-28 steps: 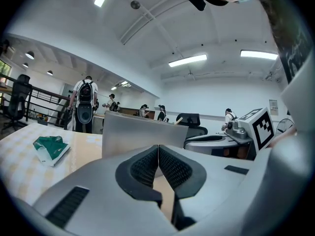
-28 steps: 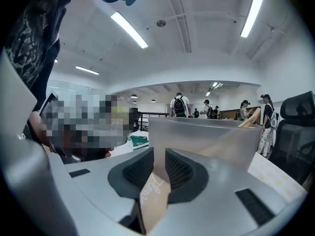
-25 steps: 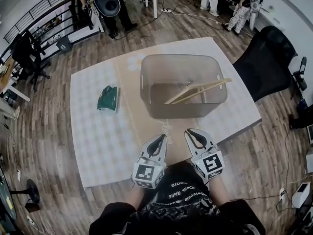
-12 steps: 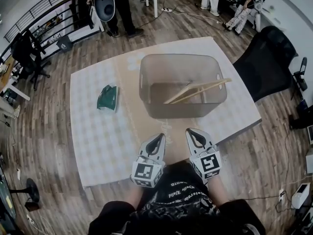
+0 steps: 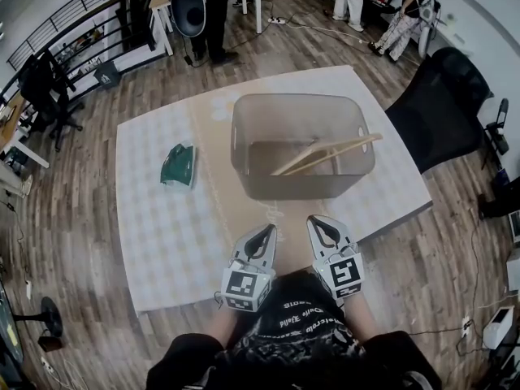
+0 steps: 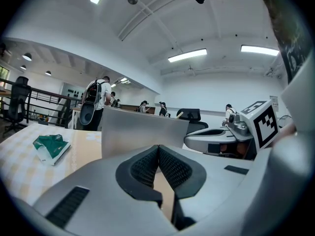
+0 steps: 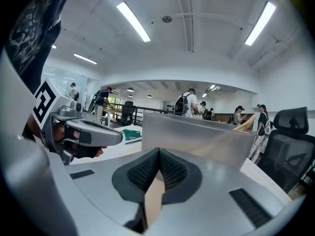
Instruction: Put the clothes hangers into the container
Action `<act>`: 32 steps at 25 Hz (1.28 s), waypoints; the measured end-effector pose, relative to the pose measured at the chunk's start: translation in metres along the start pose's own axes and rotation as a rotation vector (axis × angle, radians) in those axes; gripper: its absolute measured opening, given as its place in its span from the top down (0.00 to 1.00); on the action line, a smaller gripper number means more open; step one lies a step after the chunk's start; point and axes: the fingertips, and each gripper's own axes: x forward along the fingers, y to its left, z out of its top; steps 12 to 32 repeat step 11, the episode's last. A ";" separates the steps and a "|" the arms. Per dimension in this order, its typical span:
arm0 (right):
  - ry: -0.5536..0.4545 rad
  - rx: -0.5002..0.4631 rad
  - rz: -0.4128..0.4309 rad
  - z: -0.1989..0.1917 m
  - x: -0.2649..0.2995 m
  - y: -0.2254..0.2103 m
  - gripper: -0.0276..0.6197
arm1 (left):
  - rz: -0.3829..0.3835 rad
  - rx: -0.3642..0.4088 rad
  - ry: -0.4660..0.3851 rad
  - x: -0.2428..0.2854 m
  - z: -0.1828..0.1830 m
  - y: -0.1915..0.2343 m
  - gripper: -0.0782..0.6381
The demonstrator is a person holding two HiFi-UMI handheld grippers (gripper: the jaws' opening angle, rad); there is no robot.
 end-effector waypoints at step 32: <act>0.020 -0.017 0.002 -0.009 -0.002 0.002 0.95 | 0.028 -0.002 -0.017 -0.001 -0.002 0.003 0.86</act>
